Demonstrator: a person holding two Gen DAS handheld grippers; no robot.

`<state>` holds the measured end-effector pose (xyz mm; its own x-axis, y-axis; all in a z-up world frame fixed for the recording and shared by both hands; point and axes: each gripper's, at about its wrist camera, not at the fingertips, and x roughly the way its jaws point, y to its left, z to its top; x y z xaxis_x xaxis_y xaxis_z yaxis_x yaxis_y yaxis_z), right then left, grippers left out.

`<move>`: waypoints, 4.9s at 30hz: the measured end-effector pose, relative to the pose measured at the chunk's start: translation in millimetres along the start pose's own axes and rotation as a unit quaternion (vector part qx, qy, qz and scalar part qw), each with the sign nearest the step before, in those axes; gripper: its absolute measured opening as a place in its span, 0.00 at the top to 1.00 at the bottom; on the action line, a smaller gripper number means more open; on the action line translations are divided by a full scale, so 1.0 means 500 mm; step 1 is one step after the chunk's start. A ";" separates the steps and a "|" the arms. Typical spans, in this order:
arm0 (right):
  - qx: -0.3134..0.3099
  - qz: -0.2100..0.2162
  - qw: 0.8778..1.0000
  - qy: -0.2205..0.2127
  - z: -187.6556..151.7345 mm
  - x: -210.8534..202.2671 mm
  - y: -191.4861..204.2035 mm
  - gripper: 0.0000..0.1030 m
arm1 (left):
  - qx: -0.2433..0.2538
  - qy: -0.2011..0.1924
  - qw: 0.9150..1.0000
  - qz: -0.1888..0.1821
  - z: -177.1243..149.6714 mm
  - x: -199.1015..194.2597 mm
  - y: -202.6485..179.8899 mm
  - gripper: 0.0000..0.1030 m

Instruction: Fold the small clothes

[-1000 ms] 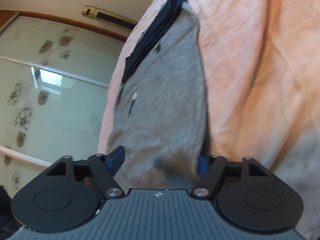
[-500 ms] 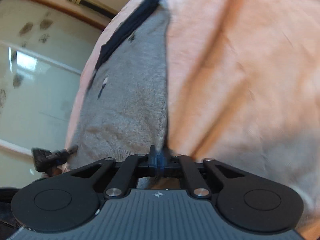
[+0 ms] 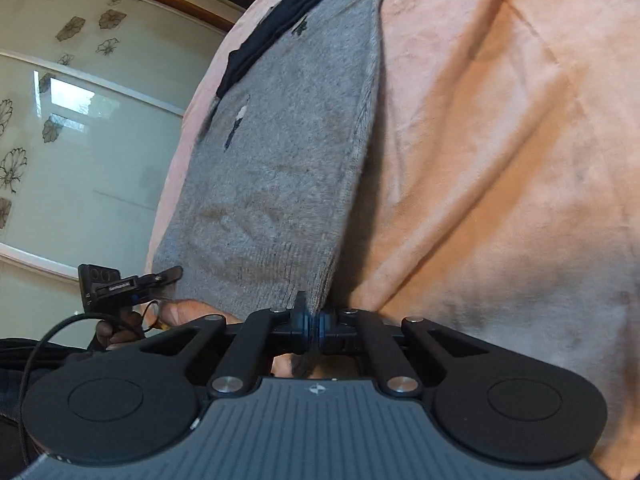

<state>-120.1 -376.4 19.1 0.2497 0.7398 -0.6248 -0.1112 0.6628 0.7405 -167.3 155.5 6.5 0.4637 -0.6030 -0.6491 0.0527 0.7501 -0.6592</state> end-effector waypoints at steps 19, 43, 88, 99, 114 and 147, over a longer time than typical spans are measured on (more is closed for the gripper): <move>-0.126 -0.213 0.952 -0.178 0.311 0.274 0.211 0.04 | 0.197 -0.148 0.939 0.241 0.215 0.254 -0.228 0.12; -0.221 -0.319 0.895 -0.219 0.152 0.312 0.208 0.00 | 0.212 -0.160 0.921 0.285 0.162 0.298 -0.195 0.00; -0.220 -0.319 0.896 -0.219 0.152 0.312 0.208 0.00 | 0.213 -0.162 0.915 0.301 0.158 0.300 -0.202 0.00; -0.220 -0.319 0.896 -0.219 0.151 0.312 0.208 0.00 | 0.207 -0.158 0.917 0.302 0.087 0.265 -0.207 0.00; -0.219 -0.322 0.895 -0.219 0.148 0.312 0.208 0.00 | 0.205 -0.162 0.920 0.292 0.091 0.263 -0.203 0.00; -0.193 -0.284 0.916 -0.206 0.114 0.255 0.218 0.00 | 0.213 -0.149 0.923 0.285 0.075 0.226 -0.209 0.00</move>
<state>-45.5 -216.4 34.1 0.7055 0.2085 -0.6774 -0.1622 0.9779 0.1320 -87.3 19.0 16.1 0.7428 -0.0243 -0.6691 0.0389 0.9992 0.0068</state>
